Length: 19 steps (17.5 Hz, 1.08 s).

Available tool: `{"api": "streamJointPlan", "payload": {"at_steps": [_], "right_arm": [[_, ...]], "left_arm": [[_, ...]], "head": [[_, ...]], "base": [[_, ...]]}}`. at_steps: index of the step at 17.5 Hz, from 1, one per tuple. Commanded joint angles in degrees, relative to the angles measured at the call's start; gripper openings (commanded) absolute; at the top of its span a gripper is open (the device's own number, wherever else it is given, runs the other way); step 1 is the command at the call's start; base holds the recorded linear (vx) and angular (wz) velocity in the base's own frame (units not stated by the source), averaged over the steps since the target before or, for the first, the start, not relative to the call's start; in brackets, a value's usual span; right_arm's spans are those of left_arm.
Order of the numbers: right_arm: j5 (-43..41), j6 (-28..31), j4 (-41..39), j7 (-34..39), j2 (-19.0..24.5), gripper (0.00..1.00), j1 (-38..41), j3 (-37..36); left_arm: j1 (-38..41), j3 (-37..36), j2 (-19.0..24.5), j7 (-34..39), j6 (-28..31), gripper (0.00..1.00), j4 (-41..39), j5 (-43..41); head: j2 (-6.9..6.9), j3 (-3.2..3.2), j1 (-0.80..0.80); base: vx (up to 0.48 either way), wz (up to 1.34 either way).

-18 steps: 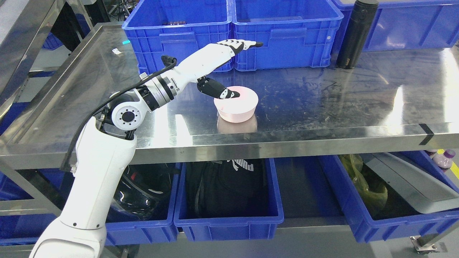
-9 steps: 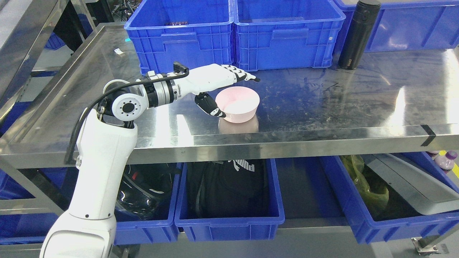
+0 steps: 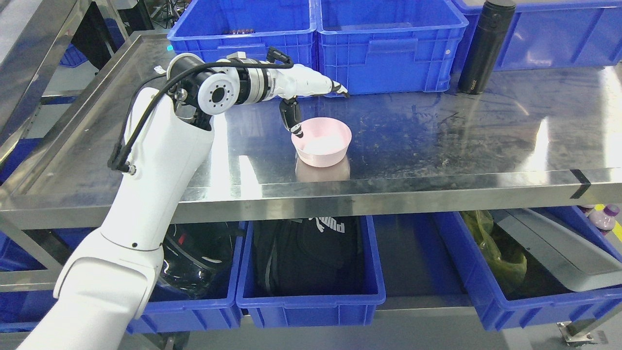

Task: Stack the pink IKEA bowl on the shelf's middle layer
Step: 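Lower the left hand fingers into the pink bowl's rim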

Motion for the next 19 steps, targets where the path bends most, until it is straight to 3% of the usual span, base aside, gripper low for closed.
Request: {"api": "streamJointPlan", "payload": {"at_steps": [1,9,13,19], "right_arm": [[-0.06,-0.05,-1.0,-0.04,-1.0,1.0,0.0,0.26],[-0.06,-0.05,-1.0,-0.04,-1.0,1.0,0.0,0.26],[0.03,-0.05,-1.0,-0.04,-1.0,1.0,0.0,0.26],[-0.06,-0.05,-1.0,-0.04,-1.0,1.0,0.0,0.26]], "left_arm": [[-1.42,-10.06,-2.06,-0.32,-1.19,0.98,11.47,-5.0],[-1.07,-6.2,-7.43,0.2,-1.19,0.91,15.08,-5.36],[-4.57,-2.94,-10.83,-0.15,-0.93,0.91,15.08,-5.28],[-9.32,-2.76,-10.83,-1.03,-0.4,0.91,14.91,-4.48]], "head": [[0.0,0.0,0.0],[0.0,0.0,0.0],[0.01,0.0,0.0],[0.01,0.0,0.0]], "base": [[0.0,0.0],[0.0,0.0],[0.002,0.03],[0.005,0.01]]}}
